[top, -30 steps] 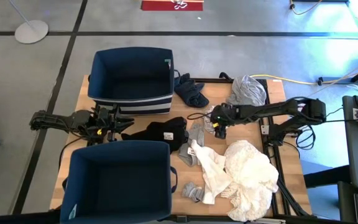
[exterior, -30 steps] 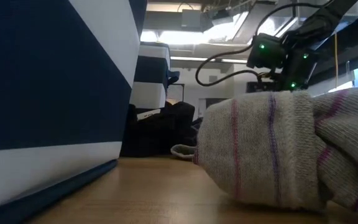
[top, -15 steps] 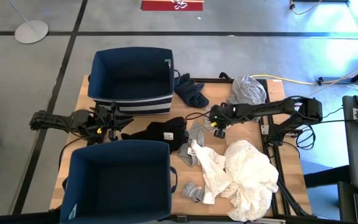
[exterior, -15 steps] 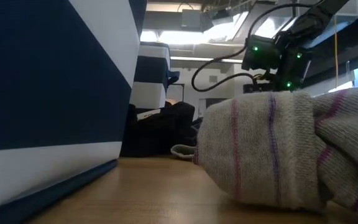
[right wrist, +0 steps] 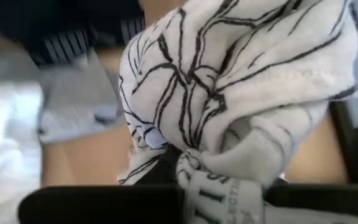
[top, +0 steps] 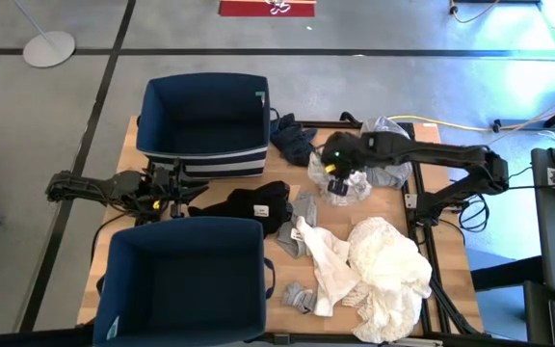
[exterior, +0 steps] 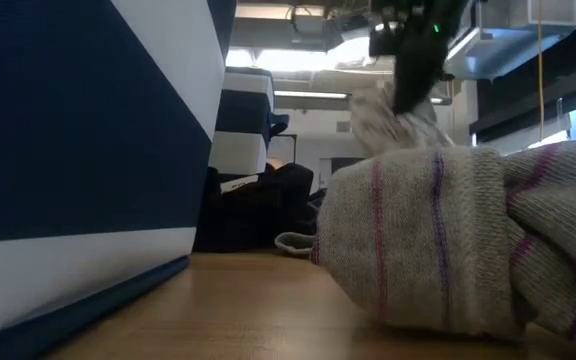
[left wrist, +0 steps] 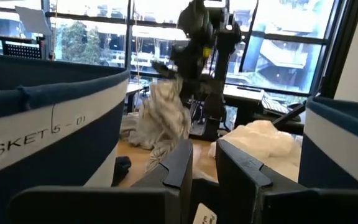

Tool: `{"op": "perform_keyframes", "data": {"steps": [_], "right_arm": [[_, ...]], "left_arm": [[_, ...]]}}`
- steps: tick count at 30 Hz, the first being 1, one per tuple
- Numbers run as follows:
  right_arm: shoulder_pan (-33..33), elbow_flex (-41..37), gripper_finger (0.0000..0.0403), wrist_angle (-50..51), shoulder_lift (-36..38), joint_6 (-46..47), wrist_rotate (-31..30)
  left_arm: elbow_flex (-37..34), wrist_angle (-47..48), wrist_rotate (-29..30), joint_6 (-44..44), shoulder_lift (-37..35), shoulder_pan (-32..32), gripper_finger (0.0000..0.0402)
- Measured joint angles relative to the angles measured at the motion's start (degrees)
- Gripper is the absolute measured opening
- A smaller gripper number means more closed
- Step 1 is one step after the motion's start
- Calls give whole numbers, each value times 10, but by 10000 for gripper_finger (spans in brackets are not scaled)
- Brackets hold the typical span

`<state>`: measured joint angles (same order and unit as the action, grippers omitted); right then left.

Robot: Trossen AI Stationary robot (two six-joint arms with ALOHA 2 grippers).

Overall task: Sort clothes
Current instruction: Put the white and black shirt into the top blue laundry organizer

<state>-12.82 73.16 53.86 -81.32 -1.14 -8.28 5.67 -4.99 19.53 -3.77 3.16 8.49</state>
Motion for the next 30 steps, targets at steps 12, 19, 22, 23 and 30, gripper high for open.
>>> {"op": "perform_keyframes", "data": {"steps": [12,19,22,23,30], "right_arm": [[0,189,33,-4,1,-25,-17],[0,244,33,-114,1,-71,-32],[-3,247,33,-222,1,-105,-33],[-7,247,33,-259,0,-115,-31],[-37,248,36,-479,-27,-147,10]], "left_arm": [[0,-5,0,0,0,0,60],[0,-5,0,-5,0,0,60],[0,-5,0,-6,0,0,60],[0,-5,0,-6,0,0,60],[0,-15,0,-3,0,0,60]]}}
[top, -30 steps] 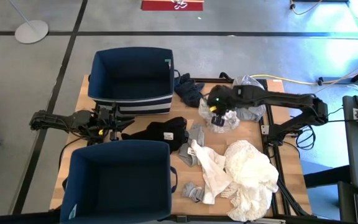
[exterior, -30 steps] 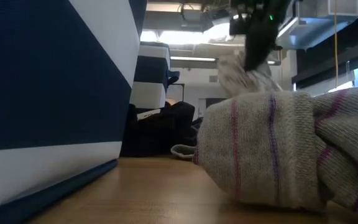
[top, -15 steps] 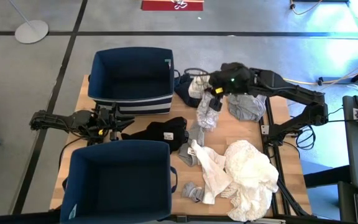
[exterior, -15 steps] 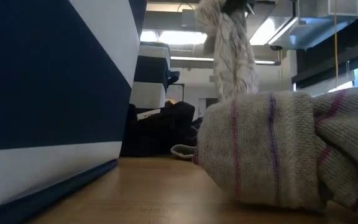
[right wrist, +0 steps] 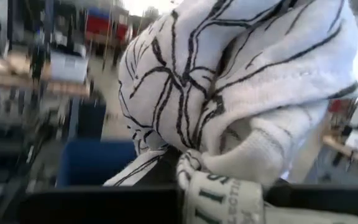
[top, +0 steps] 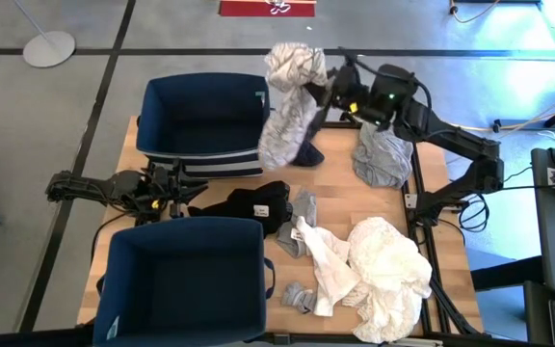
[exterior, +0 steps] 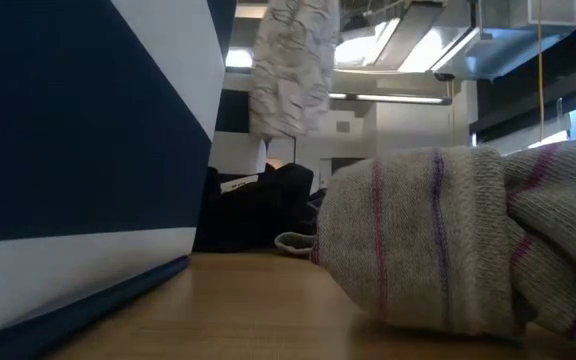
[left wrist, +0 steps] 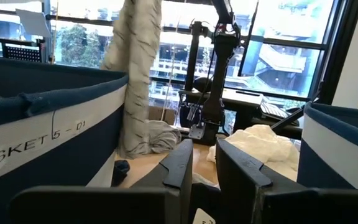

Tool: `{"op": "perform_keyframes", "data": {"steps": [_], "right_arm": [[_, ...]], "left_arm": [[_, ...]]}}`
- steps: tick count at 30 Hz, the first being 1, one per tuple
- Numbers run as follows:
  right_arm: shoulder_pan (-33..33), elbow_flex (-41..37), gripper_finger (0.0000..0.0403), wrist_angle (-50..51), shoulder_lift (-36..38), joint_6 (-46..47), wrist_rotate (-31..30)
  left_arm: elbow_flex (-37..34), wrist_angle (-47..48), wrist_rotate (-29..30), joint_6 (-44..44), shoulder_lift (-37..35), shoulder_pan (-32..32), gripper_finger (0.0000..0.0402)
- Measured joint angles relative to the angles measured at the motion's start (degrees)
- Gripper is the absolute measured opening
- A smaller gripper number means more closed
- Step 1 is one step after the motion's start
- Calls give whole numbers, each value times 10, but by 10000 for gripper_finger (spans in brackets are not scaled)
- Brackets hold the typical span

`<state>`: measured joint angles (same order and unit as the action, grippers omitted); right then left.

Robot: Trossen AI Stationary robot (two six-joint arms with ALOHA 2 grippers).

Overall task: Sort clothes
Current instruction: Put the white and black shirt into the top blue laundry organizer

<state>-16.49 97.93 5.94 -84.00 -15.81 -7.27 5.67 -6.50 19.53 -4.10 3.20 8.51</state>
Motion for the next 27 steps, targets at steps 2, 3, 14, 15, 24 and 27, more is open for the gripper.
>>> {"op": "perform_keyframes", "data": {"steps": [2,3,14,15,24,27], "right_arm": [[-12,0,37,-44,-15,0,19],[-18,0,35,-68,-24,-1,31],[-46,2,34,-363,-158,7,129],[-47,9,32,-384,-169,7,129],[-49,163,38,-410,-261,-21,228],[-56,204,39,-358,-285,-21,228]], "left_arm": [[0,-4,0,0,0,0,60],[0,-4,0,0,0,0,60],[0,-5,0,-4,0,0,60],[0,-5,0,-3,0,0,60],[0,-6,0,-2,0,0,60],[0,-6,0,-3,0,0,60]]}}
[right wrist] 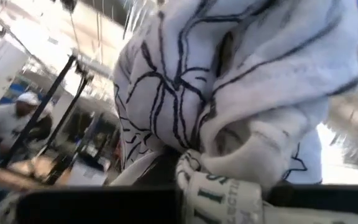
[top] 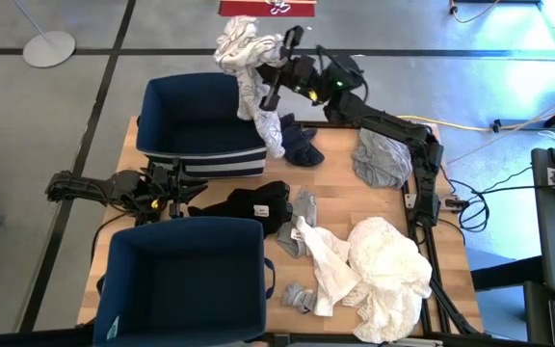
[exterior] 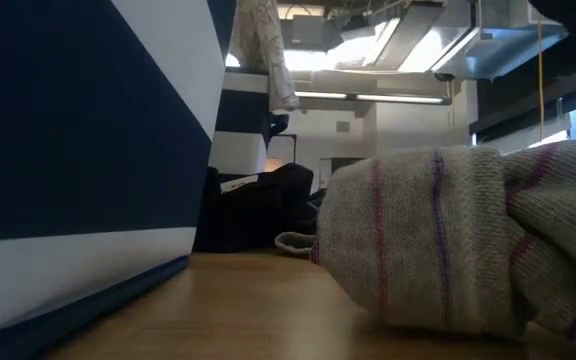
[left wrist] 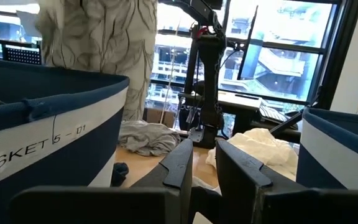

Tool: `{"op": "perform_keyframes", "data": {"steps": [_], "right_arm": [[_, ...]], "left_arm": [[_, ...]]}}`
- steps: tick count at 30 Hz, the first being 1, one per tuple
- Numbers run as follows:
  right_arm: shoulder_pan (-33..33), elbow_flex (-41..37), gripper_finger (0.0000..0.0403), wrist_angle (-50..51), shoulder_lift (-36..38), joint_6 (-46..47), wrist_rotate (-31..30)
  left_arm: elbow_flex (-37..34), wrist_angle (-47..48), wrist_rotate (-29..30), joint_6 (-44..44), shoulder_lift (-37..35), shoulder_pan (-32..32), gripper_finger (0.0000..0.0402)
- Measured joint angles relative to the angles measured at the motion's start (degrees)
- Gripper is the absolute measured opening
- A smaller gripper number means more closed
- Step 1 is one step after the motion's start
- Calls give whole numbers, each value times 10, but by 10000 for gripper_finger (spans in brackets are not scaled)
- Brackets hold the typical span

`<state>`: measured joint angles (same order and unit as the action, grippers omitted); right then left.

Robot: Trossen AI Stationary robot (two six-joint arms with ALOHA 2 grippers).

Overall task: Sort clothes
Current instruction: Put the white and black shirt into the top blue laundry organizer

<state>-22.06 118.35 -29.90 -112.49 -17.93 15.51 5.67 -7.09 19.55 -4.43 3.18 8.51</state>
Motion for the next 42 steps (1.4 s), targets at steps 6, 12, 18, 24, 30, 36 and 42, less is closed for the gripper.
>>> {"op": "perform_keyframes", "data": {"steps": [6,12,18,24,30,36,42], "right_arm": [[-12,93,40,13,-33,23,-8],[-9,165,40,-33,-40,7,-2],[-11,161,41,-30,-58,-1,7],[-21,160,41,74,-100,-1,6],[-24,162,41,230,-111,-8,7],[-33,161,41,434,-113,-35,-4],[-43,161,41,581,-113,-49,-27]], "left_arm": [[0,0,0,-1,0,0,60],[0,-1,0,7,0,0,60],[0,0,0,9,0,0,60],[0,0,0,10,0,0,60],[0,1,0,8,0,0,60],[0,6,0,8,0,0,60],[0,7,0,6,0,0,60]]}}
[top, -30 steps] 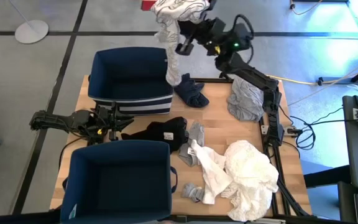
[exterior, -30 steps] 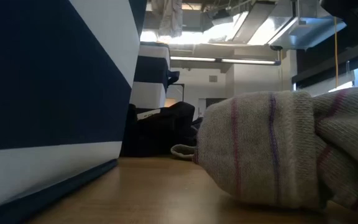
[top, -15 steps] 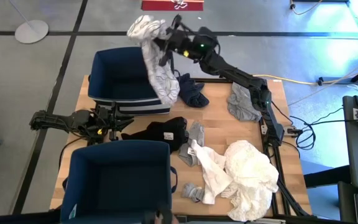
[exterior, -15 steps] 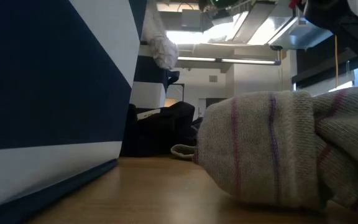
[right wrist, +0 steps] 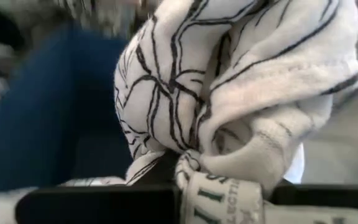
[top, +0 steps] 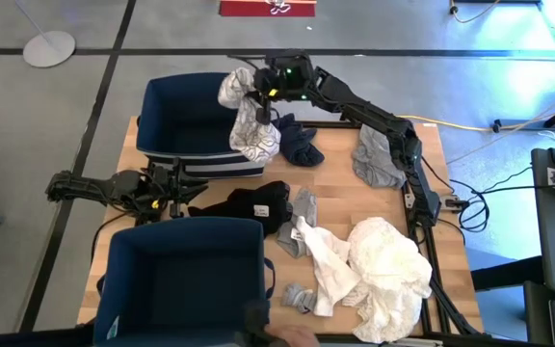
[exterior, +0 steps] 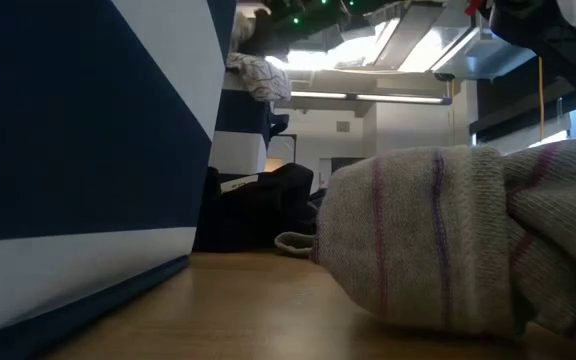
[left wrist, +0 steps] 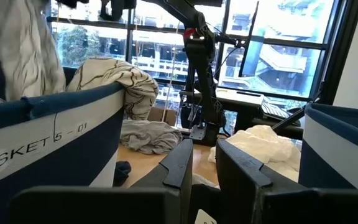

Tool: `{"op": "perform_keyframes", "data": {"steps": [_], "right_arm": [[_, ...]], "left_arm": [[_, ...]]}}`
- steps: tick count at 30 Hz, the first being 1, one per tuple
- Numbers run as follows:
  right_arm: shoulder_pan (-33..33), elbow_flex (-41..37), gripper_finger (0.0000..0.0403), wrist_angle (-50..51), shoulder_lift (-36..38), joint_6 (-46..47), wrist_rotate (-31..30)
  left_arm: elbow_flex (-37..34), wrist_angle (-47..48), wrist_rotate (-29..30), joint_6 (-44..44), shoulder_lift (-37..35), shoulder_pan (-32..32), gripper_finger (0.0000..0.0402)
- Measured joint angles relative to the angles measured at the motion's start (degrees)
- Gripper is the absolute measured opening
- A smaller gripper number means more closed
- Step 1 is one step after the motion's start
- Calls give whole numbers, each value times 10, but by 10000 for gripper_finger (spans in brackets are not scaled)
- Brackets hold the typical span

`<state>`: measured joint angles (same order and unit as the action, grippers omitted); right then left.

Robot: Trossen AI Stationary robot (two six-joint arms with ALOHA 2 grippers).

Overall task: Sort clothes
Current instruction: Put the white and black shirt into the top blue laundry organizer

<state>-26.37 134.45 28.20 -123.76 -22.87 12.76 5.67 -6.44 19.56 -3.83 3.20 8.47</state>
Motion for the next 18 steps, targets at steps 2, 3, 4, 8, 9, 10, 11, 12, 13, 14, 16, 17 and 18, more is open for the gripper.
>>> {"op": "perform_keyframes", "data": {"steps": [2,3,4,8,9,10,11,12,13,14,16,17,18], "right_arm": [[0,0,42,27,0,0,-7],[0,0,43,35,0,2,-8],[0,0,45,40,0,9,-10],[1,0,71,43,0,45,-14],[1,0,84,45,0,46,-9],[2,0,98,49,0,46,-8],[2,0,114,54,0,47,-7],[1,0,132,59,0,47,-8],[1,2,150,66,0,47,-8],[1,4,168,73,0,47,-12],[3,5,203,77,4,46,-25],[3,5,218,85,7,46,-29],[6,5,233,88,9,44,-39]], "left_arm": [[0,1,0,-2,0,0,60],[0,2,0,-1,0,0,60],[0,2,0,0,0,0,60],[0,3,0,3,0,0,60],[0,4,0,2,0,0,60],[0,5,0,1,0,0,60],[0,6,0,0,0,0,60],[0,10,0,-1,0,0,60],[0,13,0,-1,0,0,60],[0,15,0,-1,0,0,60],[0,16,0,-2,0,0,60],[0,15,0,-2,0,0,60],[0,15,0,-2,0,0,60]]}}
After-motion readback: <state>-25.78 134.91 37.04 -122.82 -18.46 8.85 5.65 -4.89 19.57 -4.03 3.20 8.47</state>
